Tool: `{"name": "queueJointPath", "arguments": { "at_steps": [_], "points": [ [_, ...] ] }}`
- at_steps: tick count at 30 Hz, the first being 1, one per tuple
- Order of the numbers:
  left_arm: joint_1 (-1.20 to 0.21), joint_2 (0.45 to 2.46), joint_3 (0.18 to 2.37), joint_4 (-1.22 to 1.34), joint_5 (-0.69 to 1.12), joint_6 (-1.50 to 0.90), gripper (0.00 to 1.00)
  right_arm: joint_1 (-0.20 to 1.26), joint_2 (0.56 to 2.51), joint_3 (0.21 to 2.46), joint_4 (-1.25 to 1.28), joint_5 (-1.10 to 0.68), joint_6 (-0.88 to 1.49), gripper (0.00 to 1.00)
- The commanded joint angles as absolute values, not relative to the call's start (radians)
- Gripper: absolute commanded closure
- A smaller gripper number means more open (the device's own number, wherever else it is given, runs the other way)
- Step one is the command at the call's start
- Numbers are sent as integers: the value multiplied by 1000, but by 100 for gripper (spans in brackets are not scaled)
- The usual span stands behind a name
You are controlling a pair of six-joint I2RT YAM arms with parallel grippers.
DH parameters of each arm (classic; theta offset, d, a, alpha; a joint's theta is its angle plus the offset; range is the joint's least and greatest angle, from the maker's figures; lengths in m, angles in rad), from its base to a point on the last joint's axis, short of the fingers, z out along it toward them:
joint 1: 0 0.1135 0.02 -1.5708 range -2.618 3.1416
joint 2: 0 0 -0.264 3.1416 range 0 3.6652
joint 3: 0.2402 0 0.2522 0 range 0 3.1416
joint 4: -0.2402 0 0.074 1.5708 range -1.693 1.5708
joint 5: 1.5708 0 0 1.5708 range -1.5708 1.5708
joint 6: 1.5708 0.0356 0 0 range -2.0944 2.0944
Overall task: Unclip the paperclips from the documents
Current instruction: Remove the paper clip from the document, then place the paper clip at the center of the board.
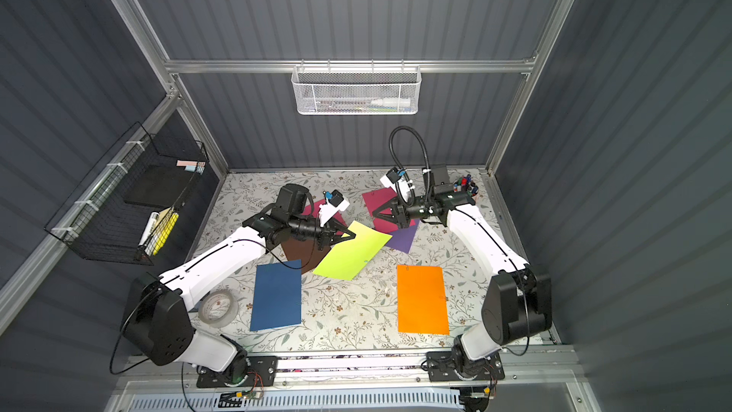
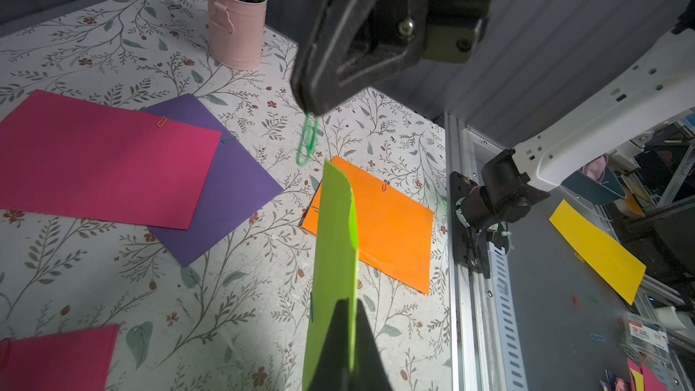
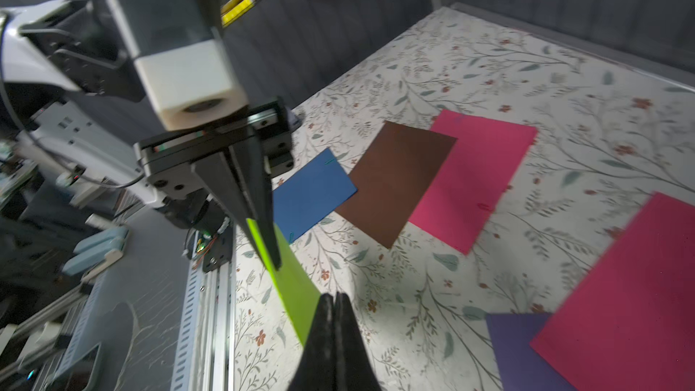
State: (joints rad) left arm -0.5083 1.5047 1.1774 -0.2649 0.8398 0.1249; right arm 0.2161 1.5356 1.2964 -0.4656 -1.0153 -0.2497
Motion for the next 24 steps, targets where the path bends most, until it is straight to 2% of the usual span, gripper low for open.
{"name": "queueJointPath", "arguments": {
  "at_steps": [1, 6, 14, 22, 23, 24],
  "points": [
    [-515, 1525, 1207, -296, 805, 154, 100, 153, 1509, 1245, -378, -821, -98, 100],
    [-513, 1519, 1212, -271, 795, 141, 100, 49, 1488, 1120, -375, -588, 93, 100],
    [-513, 1467, 1179, -122, 806, 84, 100, -52, 1573, 965, -395, -435, 269, 100],
    [-512, 1469, 1184, -100, 826, 90, 100, -59, 1731, 1008, -410, -327, 310, 100],
    [-511, 1465, 1185, -96, 829, 87, 100, -59, 1733, 1009, -412, -327, 310, 96],
    [-513, 1460, 1186, -92, 831, 83, 100, -60, 1733, 1011, -417, -289, 305, 84]
  ]
}}
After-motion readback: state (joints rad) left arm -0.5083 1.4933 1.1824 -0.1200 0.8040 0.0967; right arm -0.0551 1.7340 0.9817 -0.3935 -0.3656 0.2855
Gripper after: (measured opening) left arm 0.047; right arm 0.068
